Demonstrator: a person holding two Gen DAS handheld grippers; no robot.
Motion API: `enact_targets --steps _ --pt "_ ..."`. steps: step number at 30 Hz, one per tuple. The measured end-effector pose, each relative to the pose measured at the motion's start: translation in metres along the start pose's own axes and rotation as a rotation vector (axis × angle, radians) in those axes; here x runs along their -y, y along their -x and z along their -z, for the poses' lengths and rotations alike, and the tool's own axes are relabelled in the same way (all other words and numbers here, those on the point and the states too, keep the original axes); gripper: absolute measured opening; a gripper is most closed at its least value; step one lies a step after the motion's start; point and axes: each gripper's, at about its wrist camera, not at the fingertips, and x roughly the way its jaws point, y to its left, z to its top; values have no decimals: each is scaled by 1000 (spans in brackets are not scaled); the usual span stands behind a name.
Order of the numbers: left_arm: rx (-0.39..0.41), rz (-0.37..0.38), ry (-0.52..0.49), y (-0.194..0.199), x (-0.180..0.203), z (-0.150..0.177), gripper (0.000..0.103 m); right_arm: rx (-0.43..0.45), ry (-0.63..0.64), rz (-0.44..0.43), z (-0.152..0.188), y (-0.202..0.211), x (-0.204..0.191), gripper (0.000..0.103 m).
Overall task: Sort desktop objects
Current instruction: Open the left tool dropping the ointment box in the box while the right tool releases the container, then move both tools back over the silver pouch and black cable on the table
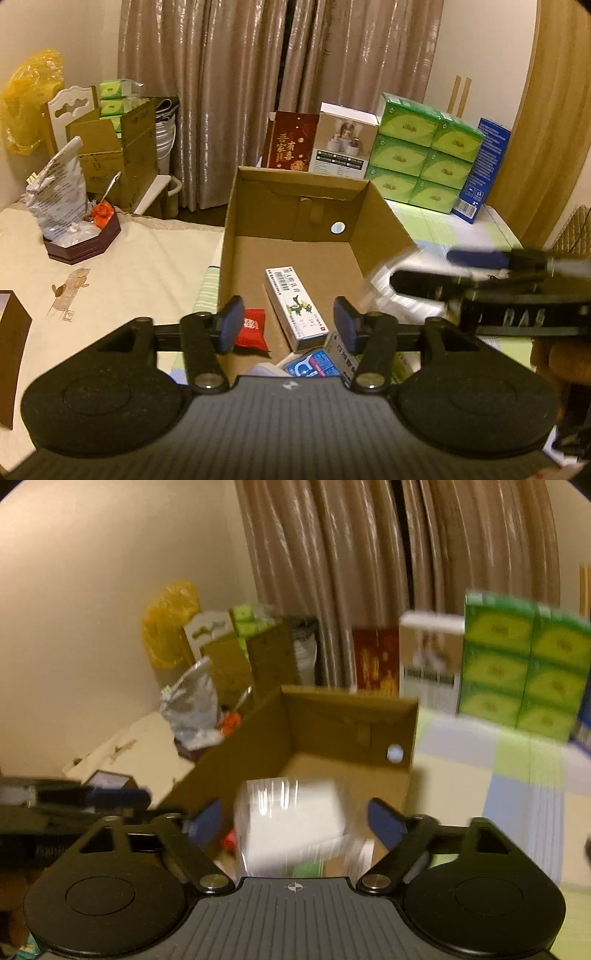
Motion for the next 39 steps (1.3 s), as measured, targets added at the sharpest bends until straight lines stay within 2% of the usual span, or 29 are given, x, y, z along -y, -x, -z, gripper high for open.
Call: enact_targets --steps 7,12,15,18,24,39 --pt "4 -12 20 11 -3 7 56 16 -16 54 4 21 12 86" --pt "8 -9 17 23 6 15 68 -1 -71 99 22 44 27 89" --pt "10 -9 18 30 12 18 71 -2 -117 126 32 62 35 92" --pt "20 -10 21 39 20 21 86 1 -144 151 41 80 39 97" --pt "29 -17 3 54 42 25 100 7 -168 188 56 116 45 101" --pt "54 55 -40 77 117 30 101 46 -213 305 98 203 80 101"
